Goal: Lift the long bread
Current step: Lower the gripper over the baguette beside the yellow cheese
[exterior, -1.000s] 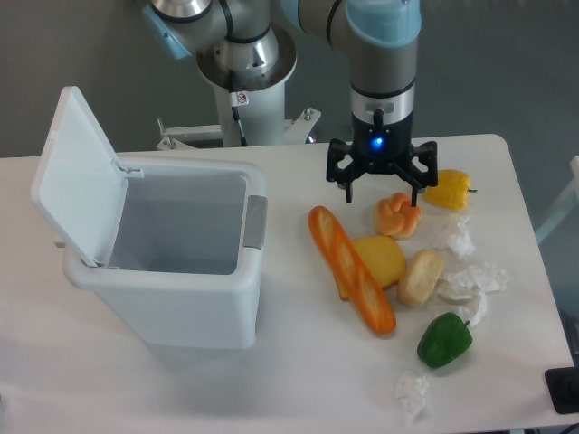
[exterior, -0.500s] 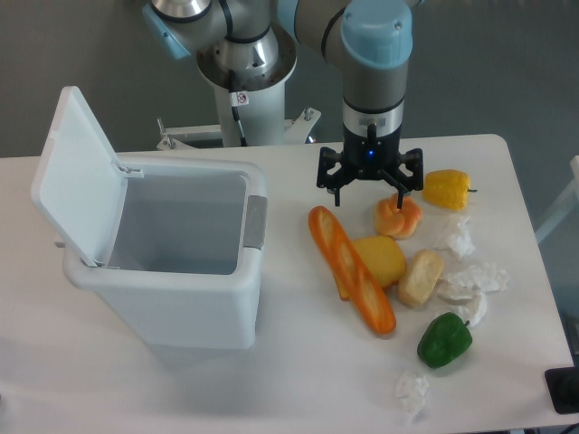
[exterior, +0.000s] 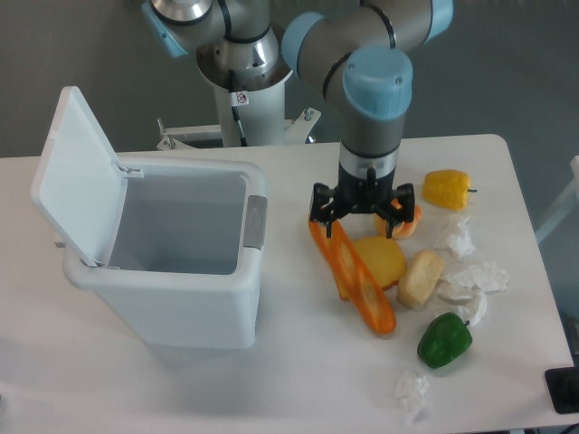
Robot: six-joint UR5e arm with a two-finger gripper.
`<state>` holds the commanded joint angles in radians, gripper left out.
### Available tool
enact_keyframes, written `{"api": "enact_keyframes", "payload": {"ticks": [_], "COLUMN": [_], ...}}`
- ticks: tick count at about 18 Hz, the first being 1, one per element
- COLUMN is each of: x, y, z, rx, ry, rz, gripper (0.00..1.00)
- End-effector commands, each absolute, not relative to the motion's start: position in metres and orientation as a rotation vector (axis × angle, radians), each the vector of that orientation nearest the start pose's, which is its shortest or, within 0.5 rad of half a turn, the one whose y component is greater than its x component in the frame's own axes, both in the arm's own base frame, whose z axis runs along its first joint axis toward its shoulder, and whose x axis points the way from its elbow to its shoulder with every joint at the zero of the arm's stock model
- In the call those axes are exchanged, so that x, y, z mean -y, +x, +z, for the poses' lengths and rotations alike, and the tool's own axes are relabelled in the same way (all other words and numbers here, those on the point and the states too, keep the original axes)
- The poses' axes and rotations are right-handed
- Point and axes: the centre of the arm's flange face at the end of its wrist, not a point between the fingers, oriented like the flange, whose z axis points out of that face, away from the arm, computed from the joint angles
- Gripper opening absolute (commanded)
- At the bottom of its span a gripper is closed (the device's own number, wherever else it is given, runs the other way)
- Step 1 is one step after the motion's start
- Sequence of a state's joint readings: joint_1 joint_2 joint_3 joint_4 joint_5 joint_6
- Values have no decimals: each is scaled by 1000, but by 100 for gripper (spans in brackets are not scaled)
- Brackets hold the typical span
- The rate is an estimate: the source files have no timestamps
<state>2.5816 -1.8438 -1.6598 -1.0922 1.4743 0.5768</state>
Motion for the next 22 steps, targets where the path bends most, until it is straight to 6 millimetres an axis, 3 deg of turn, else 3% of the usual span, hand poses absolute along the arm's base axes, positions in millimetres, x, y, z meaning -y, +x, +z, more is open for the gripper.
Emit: {"api": "enact_keyframes", "payload": {"ticks": [6, 13, 22], "x": [-434, -440, -426], "y": [-443, -445, -446], "z": [321, 319, 314], "rx": [737, 785, 868], "ry": [-2898, -2890, -2964], "rz": [-70, -68, -15], "gripper": [100, 100, 100]}}
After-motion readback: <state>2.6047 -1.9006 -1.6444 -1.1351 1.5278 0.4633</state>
